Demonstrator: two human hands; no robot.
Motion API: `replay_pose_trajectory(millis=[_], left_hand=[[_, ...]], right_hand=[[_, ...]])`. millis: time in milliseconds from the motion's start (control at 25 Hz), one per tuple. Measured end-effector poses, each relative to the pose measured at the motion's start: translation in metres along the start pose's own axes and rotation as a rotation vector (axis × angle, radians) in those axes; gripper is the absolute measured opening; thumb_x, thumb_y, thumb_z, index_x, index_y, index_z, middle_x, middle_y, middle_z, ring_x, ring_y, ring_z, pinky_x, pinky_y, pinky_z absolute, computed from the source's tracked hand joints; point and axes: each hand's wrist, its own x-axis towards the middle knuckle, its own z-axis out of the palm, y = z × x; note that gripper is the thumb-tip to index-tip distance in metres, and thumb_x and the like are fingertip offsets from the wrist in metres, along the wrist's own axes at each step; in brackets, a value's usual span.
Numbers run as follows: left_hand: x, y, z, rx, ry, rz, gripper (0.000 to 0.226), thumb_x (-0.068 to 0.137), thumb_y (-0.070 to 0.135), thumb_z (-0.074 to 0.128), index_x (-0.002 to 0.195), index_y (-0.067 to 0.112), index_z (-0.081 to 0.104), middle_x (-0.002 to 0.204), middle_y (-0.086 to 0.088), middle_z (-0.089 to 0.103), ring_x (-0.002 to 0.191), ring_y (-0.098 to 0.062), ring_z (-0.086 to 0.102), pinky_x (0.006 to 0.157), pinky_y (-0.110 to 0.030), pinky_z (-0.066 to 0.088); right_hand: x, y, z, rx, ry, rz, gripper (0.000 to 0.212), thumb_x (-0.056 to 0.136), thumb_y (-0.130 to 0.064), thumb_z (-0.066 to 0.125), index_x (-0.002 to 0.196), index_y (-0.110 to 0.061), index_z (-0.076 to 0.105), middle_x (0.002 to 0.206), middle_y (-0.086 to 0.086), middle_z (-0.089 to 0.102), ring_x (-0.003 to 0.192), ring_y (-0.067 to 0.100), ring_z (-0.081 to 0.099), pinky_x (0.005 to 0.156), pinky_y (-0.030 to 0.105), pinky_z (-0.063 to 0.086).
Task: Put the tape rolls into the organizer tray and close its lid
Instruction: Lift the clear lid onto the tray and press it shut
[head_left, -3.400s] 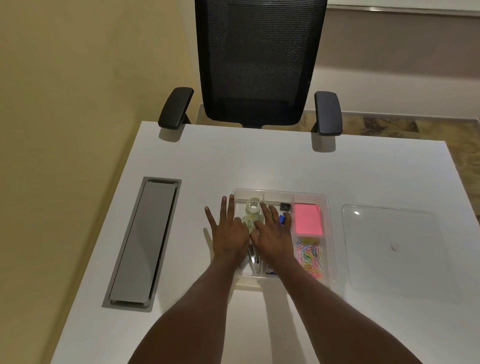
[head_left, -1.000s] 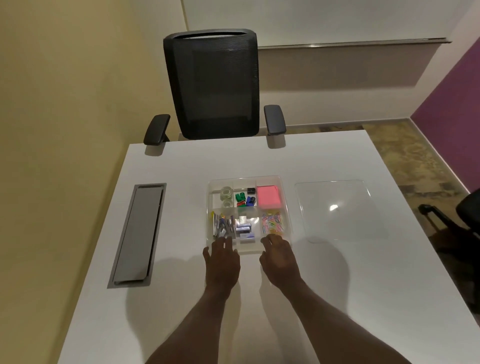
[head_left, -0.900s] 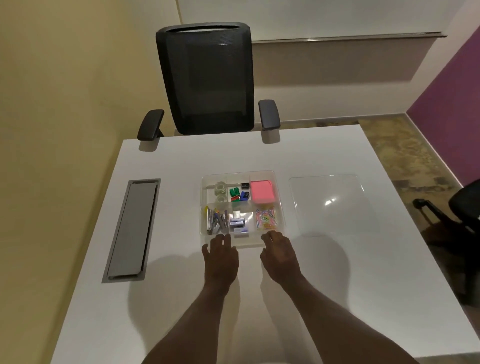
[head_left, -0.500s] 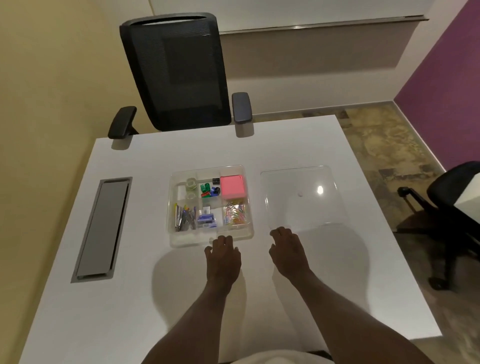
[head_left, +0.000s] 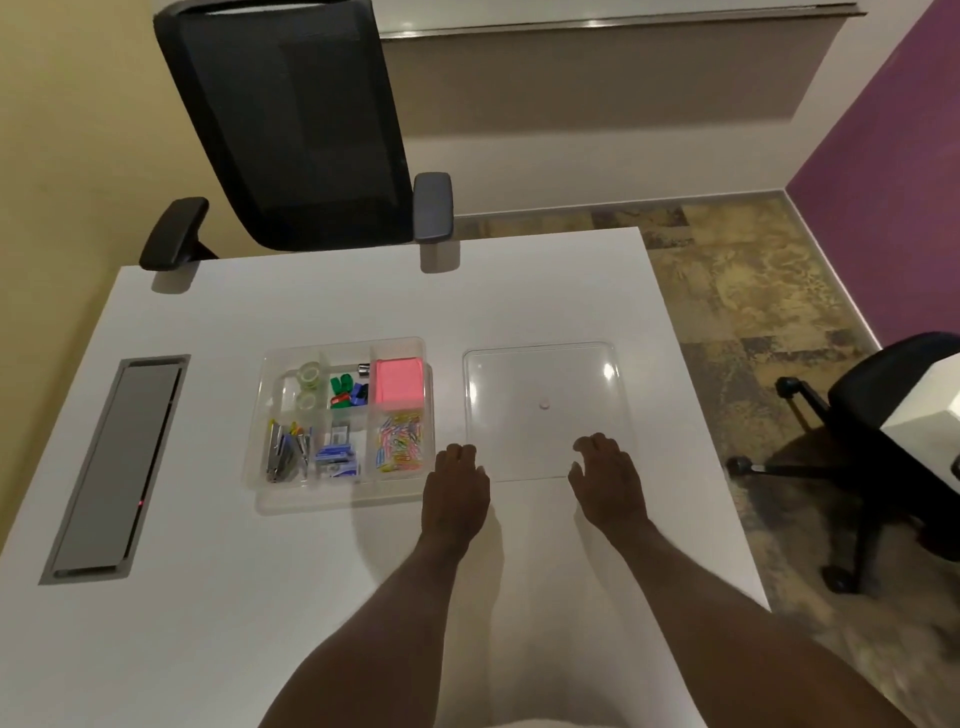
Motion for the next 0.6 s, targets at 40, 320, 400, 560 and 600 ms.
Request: replay_pose_trajectory(millis=[40,320,400,560,600], left_hand=[[0.008,0.004,0.002,-0.018,-0.006,-0.006,0.037,0.108,0.021,0.046,0.141,0.008,0.054,0.135,-0.009,0.059,0.126,-0.025,0.055,0.097,-0.042,0.056],[0.072,0.016,0.002,-0.147,-0.03,-0.206,0.048,0.107,0.032,0.052,0.147,0.008,0.047,0.149,-0.012,0.048,0.141,-0.03,0.045,0.107,-0.049,0.05],[0.088,0.016,0.003,-0.152,-0.03,-0.274,0.058,0.104,0.039,0.058,0.149,0.005,0.043,0.151,-0.015,0.044,0.143,-0.033,0.042,0.109,-0.049,0.049],[0.113,0.015,0.005,-0.179,-0.027,-0.381,0.063,0.1,0.041,0.065,0.145,0.002,0.043,0.149,-0.02,0.044,0.142,-0.035,0.042,0.109,-0.05,0.049],[0.117,0.014,0.007,-0.182,-0.032,-0.399,0.064,0.1,0.04,0.067,0.144,0.002,0.043,0.148,-0.02,0.044,0.141,-0.036,0.042,0.109,-0.05,0.049]], right_hand=[[0.009,0.007,-0.002,0.006,0.002,0.014,0.028,0.094,-0.017,0.059,0.122,-0.013,0.062,0.117,0.004,0.061,0.11,0.025,0.058,0.093,0.035,0.046],[0.073,0.037,-0.011,0.118,0.046,0.165,0.031,0.095,-0.023,0.062,0.123,-0.009,0.06,0.12,0.011,0.058,0.113,0.031,0.057,0.097,0.041,0.047],[0.09,0.045,-0.012,0.143,0.046,0.23,0.036,0.095,-0.028,0.063,0.125,-0.009,0.058,0.121,0.012,0.057,0.116,0.031,0.055,0.099,0.042,0.046],[0.111,0.057,-0.01,0.103,0.002,0.383,0.05,0.095,-0.038,0.062,0.13,-0.005,0.051,0.126,0.016,0.052,0.121,0.035,0.052,0.1,0.047,0.046],[0.114,0.059,-0.008,0.115,-0.019,0.42,0.051,0.096,-0.04,0.062,0.131,-0.004,0.049,0.127,0.017,0.051,0.123,0.035,0.051,0.1,0.048,0.046]])
